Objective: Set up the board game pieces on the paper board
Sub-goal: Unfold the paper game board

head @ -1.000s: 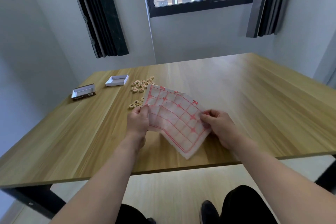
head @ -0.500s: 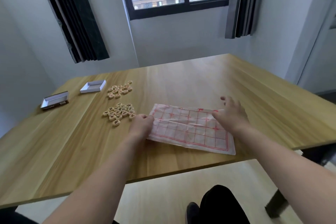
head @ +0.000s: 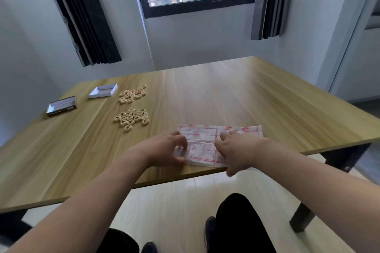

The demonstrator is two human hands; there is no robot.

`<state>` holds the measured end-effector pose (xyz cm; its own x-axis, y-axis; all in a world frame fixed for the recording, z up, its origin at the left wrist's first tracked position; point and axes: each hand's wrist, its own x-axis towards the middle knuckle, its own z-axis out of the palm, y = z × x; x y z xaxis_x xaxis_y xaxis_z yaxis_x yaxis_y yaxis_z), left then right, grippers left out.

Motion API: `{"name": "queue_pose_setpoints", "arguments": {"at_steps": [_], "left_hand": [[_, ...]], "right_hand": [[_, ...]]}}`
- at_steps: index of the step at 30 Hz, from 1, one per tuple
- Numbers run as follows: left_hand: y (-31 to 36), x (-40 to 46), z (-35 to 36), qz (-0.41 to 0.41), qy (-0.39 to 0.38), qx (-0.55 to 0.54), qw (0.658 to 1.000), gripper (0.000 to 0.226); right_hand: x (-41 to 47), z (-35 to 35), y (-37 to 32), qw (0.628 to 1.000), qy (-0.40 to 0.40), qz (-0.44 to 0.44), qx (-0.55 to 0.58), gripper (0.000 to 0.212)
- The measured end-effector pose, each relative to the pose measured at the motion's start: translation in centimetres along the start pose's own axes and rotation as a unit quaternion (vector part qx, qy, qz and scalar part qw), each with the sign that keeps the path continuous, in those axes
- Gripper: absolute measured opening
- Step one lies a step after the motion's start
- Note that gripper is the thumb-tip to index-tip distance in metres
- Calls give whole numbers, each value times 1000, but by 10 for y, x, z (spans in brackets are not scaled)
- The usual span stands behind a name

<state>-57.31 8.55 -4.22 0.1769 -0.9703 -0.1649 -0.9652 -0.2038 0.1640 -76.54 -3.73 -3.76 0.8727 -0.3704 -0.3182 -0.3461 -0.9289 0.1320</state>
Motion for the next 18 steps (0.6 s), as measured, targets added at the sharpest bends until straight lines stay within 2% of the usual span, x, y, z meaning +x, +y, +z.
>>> {"name": "queue_pose_setpoints", "arguments": {"at_steps": [3, 5, 9, 12, 15, 18], "left_hand": [[5, -11, 0, 35, 52, 66, 996, 22], [7, -16, -3, 34, 50, 82, 995, 14], [11, -23, -11, 8, 16, 85, 996, 16], [15, -27, -11, -25, -13, 42, 999, 24], [20, -27, -8, -35, -27, 62, 997, 41], [22, -27, -6, -42, -24, 64, 997, 42]], "right_hand": [[-11, -1, -1, 1000, 17, -6, 21, 28], [-19, -7, 2, 999, 25, 3, 37, 18], [-28, -25, 8, 999, 20, 19, 34, 19], [-30, -32, 11, 998, 25, 28, 48, 8], [-31, -31, 8, 998, -3, 27, 65, 16], [-31, -31, 7, 997, -8, 23, 69, 24]]}}
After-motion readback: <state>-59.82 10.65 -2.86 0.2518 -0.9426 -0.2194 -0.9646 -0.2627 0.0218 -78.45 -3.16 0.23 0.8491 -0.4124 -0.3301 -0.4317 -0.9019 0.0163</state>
